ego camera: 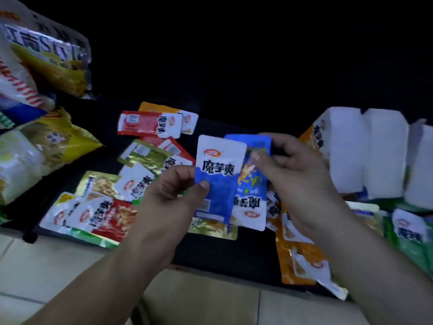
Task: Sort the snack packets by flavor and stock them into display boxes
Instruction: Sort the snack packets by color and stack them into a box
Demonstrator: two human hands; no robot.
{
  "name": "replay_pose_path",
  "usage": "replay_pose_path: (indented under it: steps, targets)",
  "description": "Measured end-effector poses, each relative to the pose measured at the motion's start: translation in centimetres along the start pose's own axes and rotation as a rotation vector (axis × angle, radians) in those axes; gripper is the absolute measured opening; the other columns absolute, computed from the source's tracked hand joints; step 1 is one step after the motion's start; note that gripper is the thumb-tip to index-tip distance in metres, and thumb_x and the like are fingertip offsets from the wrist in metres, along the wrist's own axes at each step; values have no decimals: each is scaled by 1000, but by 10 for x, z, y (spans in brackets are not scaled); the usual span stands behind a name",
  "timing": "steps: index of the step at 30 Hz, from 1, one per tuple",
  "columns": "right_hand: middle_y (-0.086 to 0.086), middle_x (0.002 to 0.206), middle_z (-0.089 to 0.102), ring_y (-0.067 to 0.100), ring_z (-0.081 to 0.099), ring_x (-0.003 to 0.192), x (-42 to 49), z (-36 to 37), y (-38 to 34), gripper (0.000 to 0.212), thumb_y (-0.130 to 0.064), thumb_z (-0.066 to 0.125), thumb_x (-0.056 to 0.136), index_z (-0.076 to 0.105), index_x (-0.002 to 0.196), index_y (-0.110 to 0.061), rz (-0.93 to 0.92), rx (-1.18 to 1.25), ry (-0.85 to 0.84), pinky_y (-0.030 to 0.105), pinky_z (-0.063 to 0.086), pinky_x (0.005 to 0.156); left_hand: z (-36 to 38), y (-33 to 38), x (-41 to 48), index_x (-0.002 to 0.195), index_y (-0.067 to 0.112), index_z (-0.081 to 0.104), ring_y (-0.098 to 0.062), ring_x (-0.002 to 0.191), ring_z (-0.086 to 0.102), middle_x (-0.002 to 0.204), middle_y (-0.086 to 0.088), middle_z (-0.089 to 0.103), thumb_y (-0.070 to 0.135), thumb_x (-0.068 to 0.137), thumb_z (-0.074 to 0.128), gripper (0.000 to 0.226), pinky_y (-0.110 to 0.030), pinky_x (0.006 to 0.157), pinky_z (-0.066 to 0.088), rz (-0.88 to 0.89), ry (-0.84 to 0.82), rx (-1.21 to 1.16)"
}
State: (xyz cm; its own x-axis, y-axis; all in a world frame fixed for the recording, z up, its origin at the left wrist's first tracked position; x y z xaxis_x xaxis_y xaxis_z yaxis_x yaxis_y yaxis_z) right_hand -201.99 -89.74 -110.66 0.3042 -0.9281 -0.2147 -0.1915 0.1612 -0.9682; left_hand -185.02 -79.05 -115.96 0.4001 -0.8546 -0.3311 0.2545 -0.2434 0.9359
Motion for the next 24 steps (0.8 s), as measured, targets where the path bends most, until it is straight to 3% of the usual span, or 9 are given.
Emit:
replay_pose_path:
  steps: [2, 4, 8, 11, 13, 18, 20, 22, 24]
  targets:
    - [6, 94, 80, 26, 78, 88, -14, -10, 19, 12, -21, 68, 97, 70, 110, -22, 126, 110, 31, 48, 63, 75, 18, -7, -10, 106, 8, 71, -32, 96, 76, 102, -10, 80, 7, 97, 64, 11, -39, 76, 62, -82, -49, -18]
    - [7, 98, 79, 32, 76, 94, -30, -22, 38, 10, -27, 67, 98, 72, 104, -21, 216, 173, 83, 53, 62, 83, 41, -19, -26, 109, 10, 69, -35, 98, 76, 105, -13, 79, 8, 96, 65, 14, -52, 82, 62, -196, -90, -68]
    - [-4, 108, 78, 23, 74, 103, -72, -47, 51, 17, -31, 65, 100, 72, 114, -38, 214, 84, 83, 56, 59, 92, 74, -37, -51, 125, 26, 63, -30, 92, 78, 97, -10, 79, 5, 90, 73, 42, -64, 84, 60, -301, -44, -52]
    - [-11, 116, 75, 18, 72, 108, -99, -70, 49, 59, -13, 63, 100, 54, 131, -62, 229, -56, -56, 54, 58, 95, 107, -35, -62, 127, 30, 64, -28, 91, 78, 97, -9, 80, 5, 92, 71, 44, -57, 84, 61, -285, -137, -2]
    - [-11, 122, 73, 19, 70, 113, -108, -91, 55, 73, -2, 60, 98, 48, 138, -62, 255, -32, -62, 54, 56, 99, 133, -35, -69, 124, 33, 66, -28, 91, 78, 98, -8, 80, 6, 95, 69, 41, -57, 84, 61, -272, -204, 43]
    - [-8, 105, 79, 12, 74, 102, -121, -162, 71, 71, 3, 67, 93, 54, 137, -50, 289, 27, 276, 45, 58, 97, 198, -43, -76, 115, 52, 69, -19, 93, 76, 95, 5, 78, 6, 95, 69, 50, -49, 86, 62, -262, -400, 254]
    - [-7, 98, 80, 13, 76, 95, -128, -202, 80, 70, 2, 71, 91, 53, 137, -48, 298, 50, 433, 43, 61, 90, 219, -47, -76, 125, 45, 65, -12, 90, 75, 93, 9, 77, 10, 95, 71, 47, -42, 87, 63, -300, -484, 297]
    - [-3, 98, 79, 16, 75, 95, -136, -248, 88, 71, -1, 77, 87, 54, 140, -43, 286, -7, 599, 43, 61, 89, 235, -45, -75, 130, 38, 62, -10, 85, 75, 89, 14, 75, 14, 95, 73, 44, -32, 76, 63, -308, -498, 324]
    - [-3, 99, 78, 15, 74, 95, -145, -295, 91, 68, -3, 79, 86, 55, 140, -36, 253, -110, 748, 37, 60, 87, 250, -43, -75, 130, 35, 60, -13, 86, 75, 87, 19, 74, 15, 97, 70, 40, -36, 77, 63, -289, -521, 364]
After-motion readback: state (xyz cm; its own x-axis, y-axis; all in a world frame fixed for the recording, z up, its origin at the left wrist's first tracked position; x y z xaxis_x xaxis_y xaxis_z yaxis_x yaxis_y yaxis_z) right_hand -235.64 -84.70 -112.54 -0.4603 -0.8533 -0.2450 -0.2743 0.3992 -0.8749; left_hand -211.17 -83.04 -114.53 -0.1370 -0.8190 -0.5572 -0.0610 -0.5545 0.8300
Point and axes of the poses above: each hand's wrist, its own x-axis towards the middle knuckle, its own z-axis out of the palm, y = z × x, the point moved 5 cm from there along x, towards the middle knuckle
